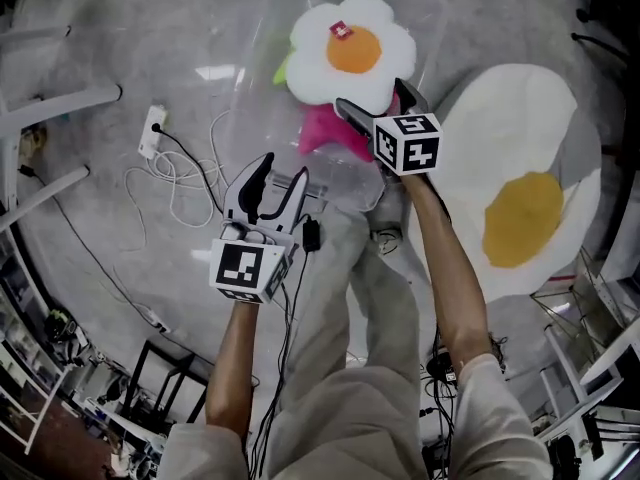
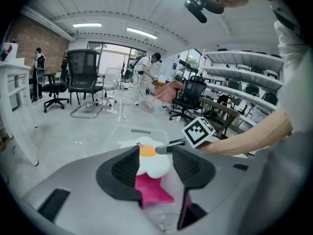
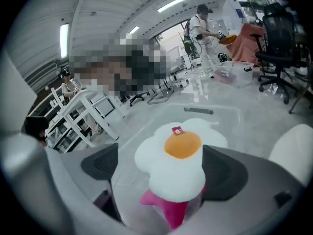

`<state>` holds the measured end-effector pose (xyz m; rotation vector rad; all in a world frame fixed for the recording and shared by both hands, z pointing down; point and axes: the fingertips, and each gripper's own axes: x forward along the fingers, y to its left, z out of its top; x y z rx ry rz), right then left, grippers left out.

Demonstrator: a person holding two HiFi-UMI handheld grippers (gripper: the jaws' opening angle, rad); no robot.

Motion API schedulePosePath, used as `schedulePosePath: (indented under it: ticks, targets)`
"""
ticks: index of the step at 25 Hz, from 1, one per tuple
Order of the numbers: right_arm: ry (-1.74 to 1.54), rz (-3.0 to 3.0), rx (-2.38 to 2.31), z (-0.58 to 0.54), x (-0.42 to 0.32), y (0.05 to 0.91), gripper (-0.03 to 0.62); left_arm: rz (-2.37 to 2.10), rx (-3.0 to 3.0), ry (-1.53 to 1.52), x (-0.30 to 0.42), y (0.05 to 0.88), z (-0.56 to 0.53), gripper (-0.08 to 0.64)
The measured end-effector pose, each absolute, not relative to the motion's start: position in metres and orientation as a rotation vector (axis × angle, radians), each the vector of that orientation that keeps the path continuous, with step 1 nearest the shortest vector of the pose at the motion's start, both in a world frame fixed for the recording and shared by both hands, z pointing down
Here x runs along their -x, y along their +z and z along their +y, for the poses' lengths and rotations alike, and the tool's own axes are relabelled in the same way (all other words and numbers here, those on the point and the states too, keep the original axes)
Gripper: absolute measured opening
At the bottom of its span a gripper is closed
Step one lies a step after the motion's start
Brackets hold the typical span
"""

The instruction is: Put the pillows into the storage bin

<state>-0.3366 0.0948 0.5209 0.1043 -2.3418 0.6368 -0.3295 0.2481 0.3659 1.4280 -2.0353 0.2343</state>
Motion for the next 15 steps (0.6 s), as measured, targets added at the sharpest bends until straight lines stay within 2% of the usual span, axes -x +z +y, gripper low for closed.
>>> schedulePosePath:
  ticks: [9, 15]
  targets:
    - [0.592, -2.398, -0.25, 0.053, 0.265, 0.488, 0.511, -1.928, -1.627, 0.276, 0.292, 0.35, 0.181, 0.21]
    - [0.619, -2.416, -0.459, 0.009, 0.169, 0.444, 0.435, -1.799, -1.802, 0.331, 0.238, 0.326, 0.12, 0.21]
